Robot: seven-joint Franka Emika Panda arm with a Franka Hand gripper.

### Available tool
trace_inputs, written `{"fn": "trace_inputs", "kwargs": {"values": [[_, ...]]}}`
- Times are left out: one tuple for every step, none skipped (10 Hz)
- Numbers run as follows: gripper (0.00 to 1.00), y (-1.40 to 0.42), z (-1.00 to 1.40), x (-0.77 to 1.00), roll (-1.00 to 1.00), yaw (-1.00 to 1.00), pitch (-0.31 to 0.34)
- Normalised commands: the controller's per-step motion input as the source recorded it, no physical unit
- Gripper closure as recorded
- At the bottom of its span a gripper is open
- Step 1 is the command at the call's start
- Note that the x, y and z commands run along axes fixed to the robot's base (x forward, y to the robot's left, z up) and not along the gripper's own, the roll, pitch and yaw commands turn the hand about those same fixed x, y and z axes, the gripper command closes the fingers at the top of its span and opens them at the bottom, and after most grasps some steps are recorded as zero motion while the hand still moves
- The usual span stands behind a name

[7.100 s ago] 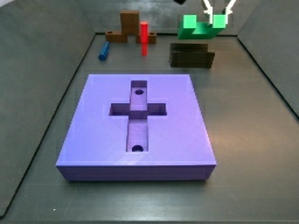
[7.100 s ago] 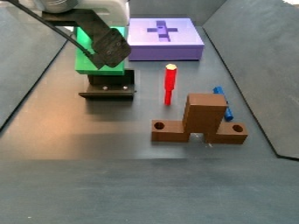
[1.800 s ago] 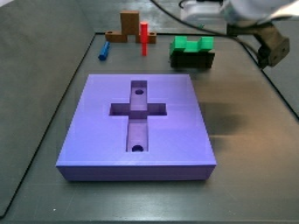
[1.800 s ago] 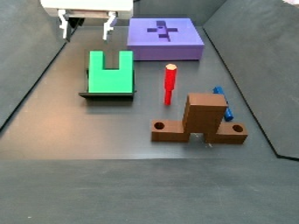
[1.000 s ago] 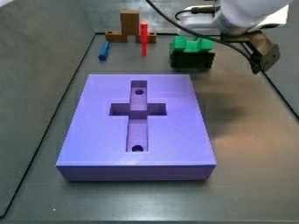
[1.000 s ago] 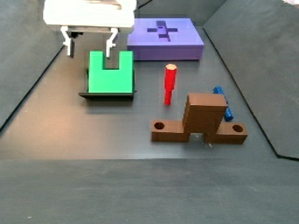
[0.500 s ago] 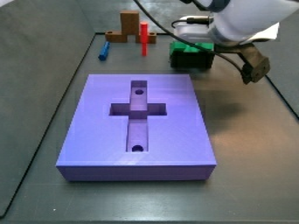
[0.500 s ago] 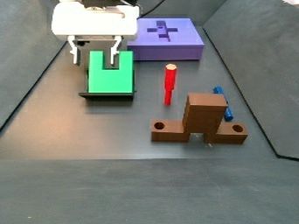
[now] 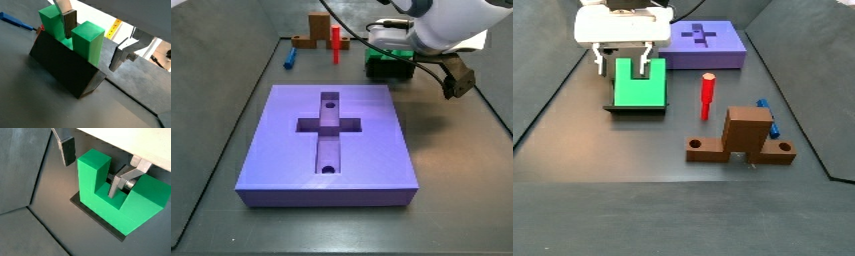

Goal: Pick up the green object. Move up. Place the green object on the fixture. Regrasp the green object. Move to above the board. Insert the green object.
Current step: Regrasp the green object.

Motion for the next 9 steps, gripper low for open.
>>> {"fn": "trace_inputs", "kwargs": {"values": [[0.0,0.0,0.0,0.0,0.01,0.0,0.0],[0.0,0.0,0.0,0.0,0.02,0.0,0.0],[1.0,0.0,0.0,0.0,0.0,0.0,0.0],[1.0,0.0,0.0,0.0,0.0,0.0,0.0],[1.0,0.0,0.0,0.0,0.0,0.0,0.0],[1.0,0.0,0.0,0.0,0.0,0.0,0.0],[1.0,0.0,0.0,0.0,0.0,0.0,0.0],[1.0,0.0,0.0,0.0,0.0,0.0,0.0],[1.0,0.0,0.0,0.0,0.0,0.0,0.0]]}}
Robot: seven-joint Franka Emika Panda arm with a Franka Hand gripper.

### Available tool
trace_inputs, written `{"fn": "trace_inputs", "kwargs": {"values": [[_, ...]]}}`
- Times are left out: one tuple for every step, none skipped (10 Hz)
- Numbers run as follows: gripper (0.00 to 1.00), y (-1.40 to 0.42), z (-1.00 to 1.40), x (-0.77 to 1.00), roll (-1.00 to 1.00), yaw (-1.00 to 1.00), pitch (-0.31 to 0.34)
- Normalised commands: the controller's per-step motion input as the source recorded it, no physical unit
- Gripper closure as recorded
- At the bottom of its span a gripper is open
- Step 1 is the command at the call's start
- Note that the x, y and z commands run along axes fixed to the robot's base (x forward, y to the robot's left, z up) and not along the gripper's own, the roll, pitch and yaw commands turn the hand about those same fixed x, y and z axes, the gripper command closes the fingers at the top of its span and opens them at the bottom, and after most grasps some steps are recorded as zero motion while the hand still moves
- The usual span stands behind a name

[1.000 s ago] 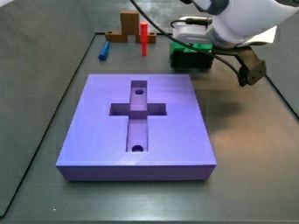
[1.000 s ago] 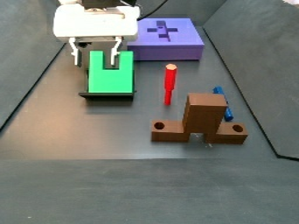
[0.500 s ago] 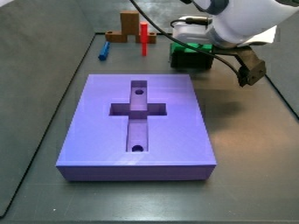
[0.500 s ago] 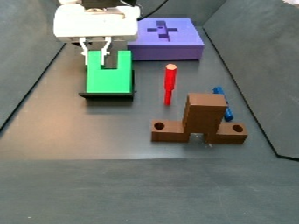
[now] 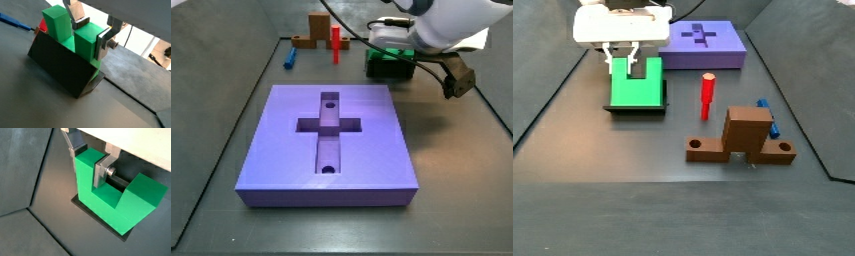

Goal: Pick up the green object. Move up. Place the green object on the fixture. Regrasp the green object. Move to above the board. Insert the green object.
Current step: Regrasp the green object.

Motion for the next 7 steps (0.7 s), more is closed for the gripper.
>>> {"fn": "trace_inputs", "kwargs": {"values": [[1.0,0.0,0.0,0.0,0.0,0.0,0.0],[1.0,0.0,0.0,0.0,0.0,0.0,0.0],[1.0,0.0,0.0,0.0,0.0,0.0,0.0],[1.0,0.0,0.0,0.0,0.0,0.0,0.0],[1.0,0.0,0.0,0.0,0.0,0.0,0.0],[1.0,0.0,0.0,0.0,0.0,0.0,0.0],[1.0,0.0,0.0,0.0,0.0,0.0,0.0]]}}
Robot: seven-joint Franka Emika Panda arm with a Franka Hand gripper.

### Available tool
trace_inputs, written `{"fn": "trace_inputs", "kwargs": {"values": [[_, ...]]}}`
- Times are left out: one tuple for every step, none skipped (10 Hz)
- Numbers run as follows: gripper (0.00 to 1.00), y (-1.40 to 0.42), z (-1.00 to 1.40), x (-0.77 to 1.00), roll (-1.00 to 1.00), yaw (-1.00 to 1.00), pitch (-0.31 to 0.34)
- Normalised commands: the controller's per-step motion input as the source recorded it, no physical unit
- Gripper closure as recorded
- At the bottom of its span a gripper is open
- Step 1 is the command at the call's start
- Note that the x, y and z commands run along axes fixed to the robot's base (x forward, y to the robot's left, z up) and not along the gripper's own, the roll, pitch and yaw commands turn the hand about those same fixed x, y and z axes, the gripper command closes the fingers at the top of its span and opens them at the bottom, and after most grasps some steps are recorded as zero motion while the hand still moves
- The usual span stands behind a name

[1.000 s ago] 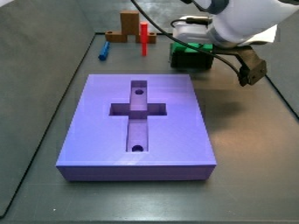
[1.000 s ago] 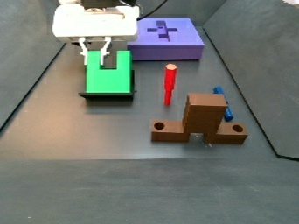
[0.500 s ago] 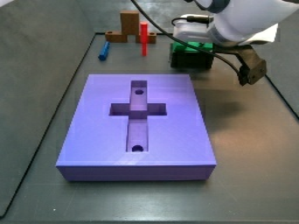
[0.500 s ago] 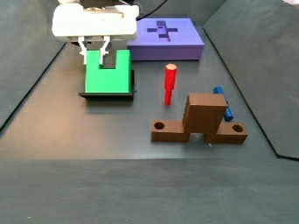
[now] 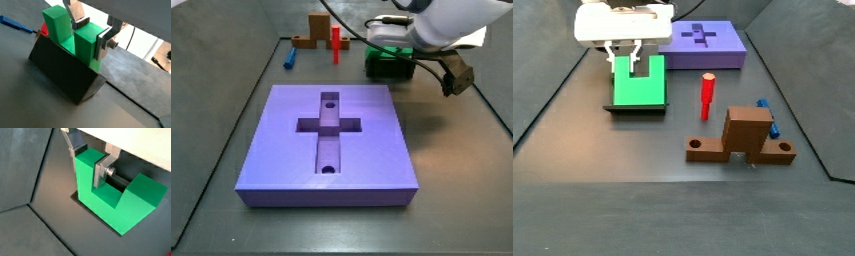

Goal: Pick up the green object. Move up. Place the green object on the fixture. Regrasp the green object. Move to above the board. Insert the green object.
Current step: Regrasp the green object, then move to above the board.

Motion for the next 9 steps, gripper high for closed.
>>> {"fn": "trace_inputs", "kwargs": {"values": [[1.0,0.0,0.0,0.0,0.0,0.0,0.0],[1.0,0.0,0.0,0.0,0.0,0.0,0.0],[1.0,0.0,1.4,0.0,0.0,0.0,0.0],[1.0,0.03,1.4,-0.03,-0.08,-0.02,0.035],[1.0,0.04,1.4,-0.05,-0.14,-0.03,0.013],[1.0,0.05,1.4,-0.07,-0.1,-0.01,-0.015],[1.0,0.04,1.4,-0.06,-0.07,-0.01,0.004],[1.0,0.04,1.4,-0.06,-0.04,-0.02,0.023],[1.0,0.04,1.4,-0.07,-0.03,-0.01,0.025]]}}
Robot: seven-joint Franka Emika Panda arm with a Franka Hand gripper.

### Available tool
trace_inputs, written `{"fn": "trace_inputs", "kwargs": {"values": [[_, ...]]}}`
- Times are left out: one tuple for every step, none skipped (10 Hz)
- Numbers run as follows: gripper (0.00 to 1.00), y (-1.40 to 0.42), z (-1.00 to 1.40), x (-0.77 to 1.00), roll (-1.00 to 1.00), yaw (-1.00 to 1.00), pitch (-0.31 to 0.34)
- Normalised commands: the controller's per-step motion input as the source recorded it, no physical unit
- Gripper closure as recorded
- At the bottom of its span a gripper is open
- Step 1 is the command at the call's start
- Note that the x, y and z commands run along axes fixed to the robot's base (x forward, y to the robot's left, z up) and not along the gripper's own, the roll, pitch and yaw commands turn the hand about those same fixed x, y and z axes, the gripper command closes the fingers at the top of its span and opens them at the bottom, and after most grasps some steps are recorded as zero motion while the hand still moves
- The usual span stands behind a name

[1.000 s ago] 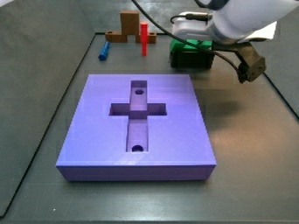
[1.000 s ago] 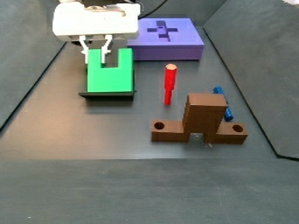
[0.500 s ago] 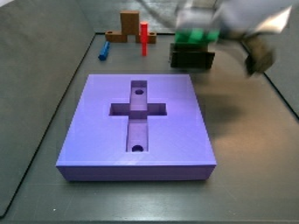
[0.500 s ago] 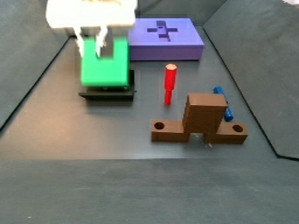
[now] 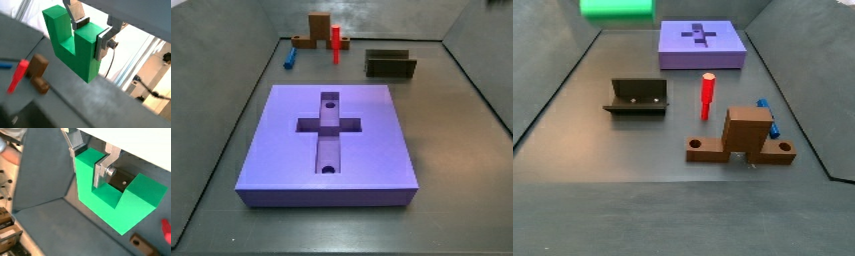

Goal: Pick up the green object. Move up. Place the green object on the fixture. Regrasp the green object. Move to above the board. Insert the green object.
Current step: Move to above the board.

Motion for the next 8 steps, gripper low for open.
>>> {"fn": "trace_inputs", "kwargs": {"values": [[1.0,0.02,0.6,-0.02,0.0,0.0,0.031],[1.0,0.01,0.38,-0.01,0.0,0.0,0.044],[1.0,0.0,0.21,0.01,0.0,0.01,0.053],[1.0,-1.4,0.28,-1.16,-1.0,0.05,0.088],[1.0,-1.4,0.26,-1.17,-1.0,0.05,0.085],[1.0,-1.4,0.27,-1.28,-1.0,0.06,0.047],[1.0,-1.4,0.25,-1.31,-1.0,0.07,0.038],[1.0,-1.4,0.27,-1.31,-1.0,0.08,0.028]]}}
